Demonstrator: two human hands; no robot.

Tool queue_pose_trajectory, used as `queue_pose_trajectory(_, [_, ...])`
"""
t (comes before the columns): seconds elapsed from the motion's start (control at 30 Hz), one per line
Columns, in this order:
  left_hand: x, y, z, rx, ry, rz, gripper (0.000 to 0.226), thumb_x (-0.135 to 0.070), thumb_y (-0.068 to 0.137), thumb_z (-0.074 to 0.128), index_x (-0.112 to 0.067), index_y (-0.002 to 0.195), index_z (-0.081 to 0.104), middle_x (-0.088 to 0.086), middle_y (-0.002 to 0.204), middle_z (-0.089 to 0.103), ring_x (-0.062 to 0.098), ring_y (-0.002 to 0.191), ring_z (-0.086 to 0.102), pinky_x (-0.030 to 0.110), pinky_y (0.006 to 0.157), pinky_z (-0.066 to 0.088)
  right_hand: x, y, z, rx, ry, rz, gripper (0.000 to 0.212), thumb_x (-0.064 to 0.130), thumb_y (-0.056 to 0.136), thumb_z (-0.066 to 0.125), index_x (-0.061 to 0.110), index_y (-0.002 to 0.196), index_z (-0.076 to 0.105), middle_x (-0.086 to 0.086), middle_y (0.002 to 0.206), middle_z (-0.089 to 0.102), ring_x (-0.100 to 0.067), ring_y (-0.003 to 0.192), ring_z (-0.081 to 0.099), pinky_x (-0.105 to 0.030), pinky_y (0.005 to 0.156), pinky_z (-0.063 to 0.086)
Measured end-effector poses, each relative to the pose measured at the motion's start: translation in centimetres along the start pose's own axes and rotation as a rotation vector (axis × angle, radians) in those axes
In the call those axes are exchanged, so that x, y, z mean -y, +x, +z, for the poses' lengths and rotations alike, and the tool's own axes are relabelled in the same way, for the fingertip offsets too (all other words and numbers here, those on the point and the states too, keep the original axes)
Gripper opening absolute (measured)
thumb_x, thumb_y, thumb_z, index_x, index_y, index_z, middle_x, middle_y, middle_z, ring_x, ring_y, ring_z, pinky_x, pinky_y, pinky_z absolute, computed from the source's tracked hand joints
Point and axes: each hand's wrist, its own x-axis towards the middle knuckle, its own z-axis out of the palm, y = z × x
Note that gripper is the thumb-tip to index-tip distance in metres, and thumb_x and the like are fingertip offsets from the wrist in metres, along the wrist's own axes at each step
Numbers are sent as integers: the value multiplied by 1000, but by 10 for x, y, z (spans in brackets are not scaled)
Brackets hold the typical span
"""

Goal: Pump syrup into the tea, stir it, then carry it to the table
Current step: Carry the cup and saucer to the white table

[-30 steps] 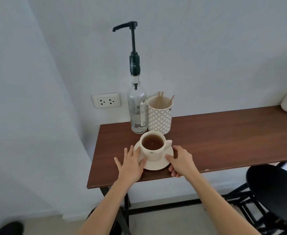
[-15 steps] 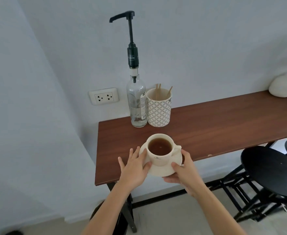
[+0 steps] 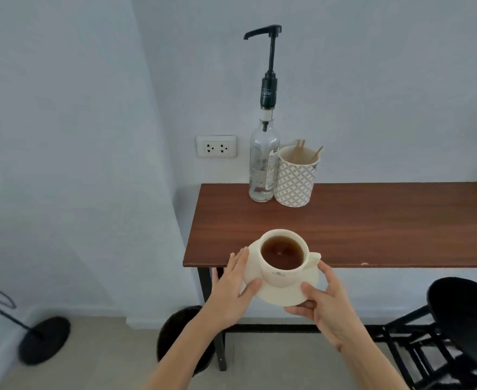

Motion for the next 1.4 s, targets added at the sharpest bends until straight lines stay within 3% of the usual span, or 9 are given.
queue_pose_trajectory(0.1, [-13,-36,-2,-44,-264,-26,58,-35,103,51,-64,130,9,-46,140,22,-40,123,21,6,115,17,9,-12,-1,120,-55,17,58,-6,100,51,30,143,39,-26,108,68,-34,69,76,-43,57,65])
queue_pose_trajectory(0.3, [-16,-119,4,-284,-563,-106,63,-10,98,64,-42,144,35,0,137,61,7,121,61,21,95,54,16,-42,15,392,-177,60,58,-8,99,49,31,142,42,-25,105,70,-34,68,77,-43,55,65])
queue_pose_trajectory(0.57, [-6,-270,9,-569,-618,-272,83,-10,96,68,-24,161,17,17,137,64,31,129,61,53,110,49,-14,-113,76,738,-274,142,62,-7,97,53,25,148,40,-29,118,67,-40,77,77,-43,55,65])
queue_pose_trajectory(0.7, [-11,-357,14,-736,-612,-313,75,-2,97,64,-33,155,28,13,124,71,21,114,68,36,92,58,-40,-167,114,898,-329,181,59,-6,99,51,27,147,41,-28,106,71,-36,74,77,-41,55,65])
queue_pose_trajectory(0.87, [-13,-478,29,-913,-607,-406,85,-19,91,74,-28,159,23,37,125,60,58,118,54,75,102,41,-84,-256,158,1095,-398,222,60,-5,99,51,33,144,42,-32,108,69,-39,74,77,-43,58,65])
queue_pose_trajectory(1.03, [-11,-611,54,-1031,-604,-455,81,-2,95,67,-22,159,21,30,126,65,44,122,61,53,108,51,-146,-362,192,1218,-443,277,59,-8,98,50,32,140,43,-31,105,69,-33,64,77,-39,51,64])
queue_pose_trajectory(1.17, [-11,-725,74,-1185,-621,-479,76,-1,94,67,-33,152,30,5,110,76,12,104,71,28,92,58,-204,-455,222,1315,-480,336,62,-7,98,51,27,148,38,-34,114,65,-32,63,77,-36,48,62])
queue_pose_trajectory(1.3, [-19,-817,91,-1301,-654,-548,64,2,94,65,-41,135,41,-3,101,75,3,94,72,21,83,58,-252,-534,250,1415,-539,404,67,-6,98,51,31,151,34,-29,98,72,-33,63,76,-39,49,63])
queue_pose_trajectory(1.4, [-14,-874,102,-1382,-670,-646,84,-2,94,68,-23,159,19,10,113,74,6,97,71,25,87,59,-281,-584,272,1486,-576,432,67,-7,97,51,29,151,34,-28,98,71,-34,64,76,-40,49,63])
